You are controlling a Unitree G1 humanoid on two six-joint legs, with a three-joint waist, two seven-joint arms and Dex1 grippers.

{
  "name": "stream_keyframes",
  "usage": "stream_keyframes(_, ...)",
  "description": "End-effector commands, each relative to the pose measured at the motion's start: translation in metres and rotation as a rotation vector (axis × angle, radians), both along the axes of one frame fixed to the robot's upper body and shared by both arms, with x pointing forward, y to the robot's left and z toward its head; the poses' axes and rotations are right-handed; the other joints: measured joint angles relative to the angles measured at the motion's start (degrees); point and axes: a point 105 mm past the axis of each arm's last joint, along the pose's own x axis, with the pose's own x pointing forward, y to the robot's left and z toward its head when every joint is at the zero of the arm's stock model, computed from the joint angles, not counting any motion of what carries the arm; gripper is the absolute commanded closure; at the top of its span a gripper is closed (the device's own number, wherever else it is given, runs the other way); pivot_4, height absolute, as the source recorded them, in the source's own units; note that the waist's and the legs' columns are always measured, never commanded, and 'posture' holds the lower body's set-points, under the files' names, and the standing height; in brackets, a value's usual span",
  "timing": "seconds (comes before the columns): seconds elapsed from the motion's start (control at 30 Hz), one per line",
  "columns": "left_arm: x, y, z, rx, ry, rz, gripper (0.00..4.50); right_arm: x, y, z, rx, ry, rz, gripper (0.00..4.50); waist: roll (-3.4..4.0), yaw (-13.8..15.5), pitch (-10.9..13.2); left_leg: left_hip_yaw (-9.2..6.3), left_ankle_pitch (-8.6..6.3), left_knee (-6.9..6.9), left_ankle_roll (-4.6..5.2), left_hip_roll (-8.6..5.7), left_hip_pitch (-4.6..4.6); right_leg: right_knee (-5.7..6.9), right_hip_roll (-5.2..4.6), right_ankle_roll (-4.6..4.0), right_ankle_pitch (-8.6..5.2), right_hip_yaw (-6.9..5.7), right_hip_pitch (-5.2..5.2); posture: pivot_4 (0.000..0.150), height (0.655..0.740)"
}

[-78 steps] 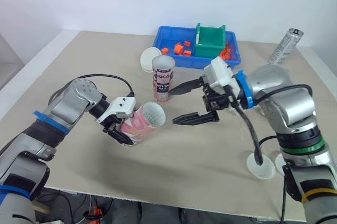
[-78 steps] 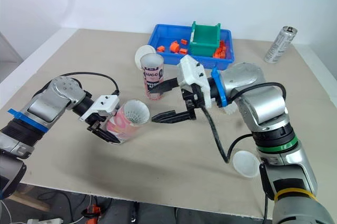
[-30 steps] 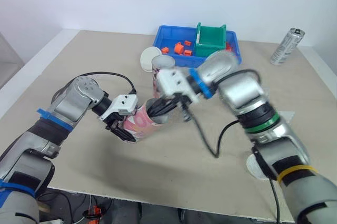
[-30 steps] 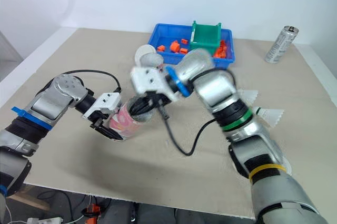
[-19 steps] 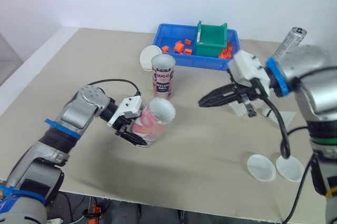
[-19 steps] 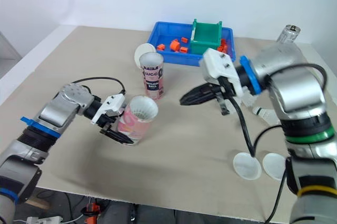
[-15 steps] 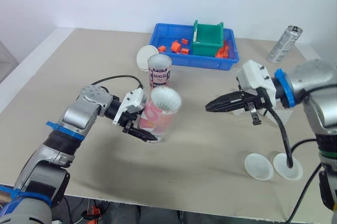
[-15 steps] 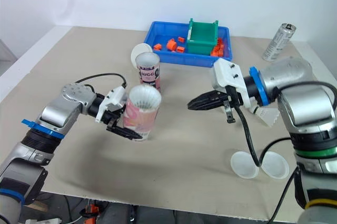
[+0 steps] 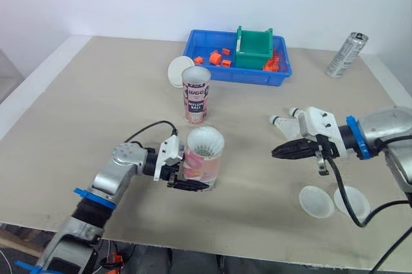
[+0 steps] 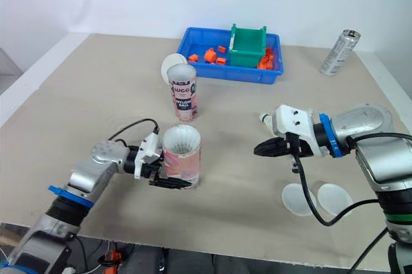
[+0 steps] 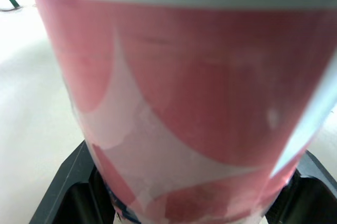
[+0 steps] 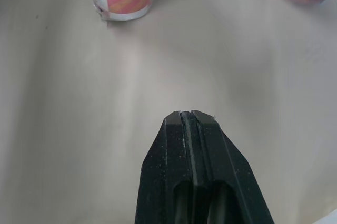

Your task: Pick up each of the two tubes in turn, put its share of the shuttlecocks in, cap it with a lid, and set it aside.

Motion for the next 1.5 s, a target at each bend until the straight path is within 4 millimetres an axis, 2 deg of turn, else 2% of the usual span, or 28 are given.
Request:
stream_keyframes(0.03, 0.006, -0.007, 0.004, -0.038, -0.091, 0.015, 1.41, -0.003, -0.009, 0.015, -0.03, -0.069, -0.013, 4.44, 0.0, 0.0, 0.0, 0.0, 0.0, 0.01, 0.0, -0.01, 0.0, 0.0, 0.0, 0.0, 0.01, 0.0, 0.01, 0.15, 0.7275)
stream_keyframes(0.17, 0.02, -0.012, -0.015, -0.037, -0.114, 0.028, 1.41, -0.004, -0.033, 0.02, -0.126, -0.086, -0.09, 4.44, 0.05, 0.1, 0.0, 0.0, 0.0, 0.01, 0.0, -0.02, 0.02, 0.0, 0.01, 0.0, 0.03, 0.0, 0.01, 0.15, 0.7275)
stream_keyframes(0.3, 0.014, -0.028, -0.025, -0.045, -0.098, -0.017, 1.41, -0.013, -0.066, 0.019, -0.198, -0.061, -0.167, 4.44, 0.09, 0.5, -0.1, 0.01, 0.01, 0.06, 0.0, -0.06, 0.1, -0.04, -0.04, 0.01, 0.03, 0.01, 0.13, 0.15, 0.7275)
stream_keyframes(0.4, 0.014, -0.034, -0.03, -0.039, -0.091, -0.034, 1.41, -0.018, -0.086, 0.015, -0.247, -0.026, -0.208, 3.51, 0.15, 0.6, -0.1, 0.06, 0.01, 0.07, 0.0, -0.07, 0.28, -0.17, -0.1, 0.05, 0.06, 0.01, 0.37, 0.15, 0.7275)
stream_keyframes(0.53, 0.02, -0.045, -0.029, -0.05, -0.081, -0.024, 1.41, -0.019, -0.097, 0.005, -0.309, -0.007, -0.221, 1.61, 0.24, 0.7, -0.2, 0.14, 0.01, 0.13, -0.01, -0.15, 0.57, -0.29, -0.21, 0.1, 0.09, 0.05, 0.72, 0.15, 0.7275)
stream_keyframes(0.6, 0.024, -0.05, -0.026, -0.055, -0.077, -0.017, 1.41, -0.015, -0.099, -0.001, -0.317, -0.007, -0.226, 0.92, 0.23, 0.6, -0.2, 0.15, 0.01, 0.15, -0.01, -0.17, 0.73, -0.42, -0.23, 0.1, 0.1, 0.05, 0.76, 0.15, 0.7275)
stream_keyframes(0.77, 0.027, -0.052, -0.021, -0.049, -0.078, -0.019, 1.41, -0.009, -0.09, -0.014, -0.307, 0.027, -0.193, 0.92, 0.23, 0.4, -0.2, 0.25, 0.0, 0.13, -0.03, -0.2, 0.8, -0.86, -0.37, 0.15, 0.2, 0.06, 0.98, 0.15, 0.7275)
stream_keyframes(0.9, 0.026, -0.039, -0.027, 0.012, -0.071, -0.027, 1.41, -0.01, -0.072, -0.026, -0.312, 0.069, -0.105, 0.92, 0.24, 0.4, -0.2, 0.24, 0.01, -0.1, -0.03, -0.23, 0.7, -0.87, -0.34, 0.22, 0.22, 0.06, 1.05, 0.15, 0.7275)
stream_keyframes(1.0, 0.021, -0.033, -0.031, 0.031, -0.047, -0.037, 1.41, -0.018, -0.075, -0.033, -0.374, 0.093, -0.062, 0.92, 0.26, 0.2, -0.2, 0.13, 0.01, -0.25, -0.02, -0.13, 0.71, -0.86, -0.14, 0.19, 0.19, 0.06, 1.0, 0.15, 0.7275)
stream_keyframes(1.1, 0.018, -0.026, -0.033, 0.053, -0.035, -0.041, 1.41, -0.015, -0.08, -0.034, -0.404, 0.08, -0.072, 0.92, 0.29, -0.2, -0.2, 0.05, 0.0, -0.37, -0.02, -0.07, 0.76, -0.84, -0.02, 0.2, 0.17, 0.06, 1.0, 0.15, 0.7275)
stream_keyframes(1.5, 0.018, -0.022, -0.031, 0.071, -0.048, -0.041, 1.41, -0.011, -0.068, -0.045, -0.401, 0.082, -0.017, 0.92, 0.33, -0.8, -0.2, 0.08, -0.03, -0.39, -0.02, 0.01, 0.89, -0.8, 0.03, 0.01, 0.08, 0.06, 1.02, 0.15, 0.7275)
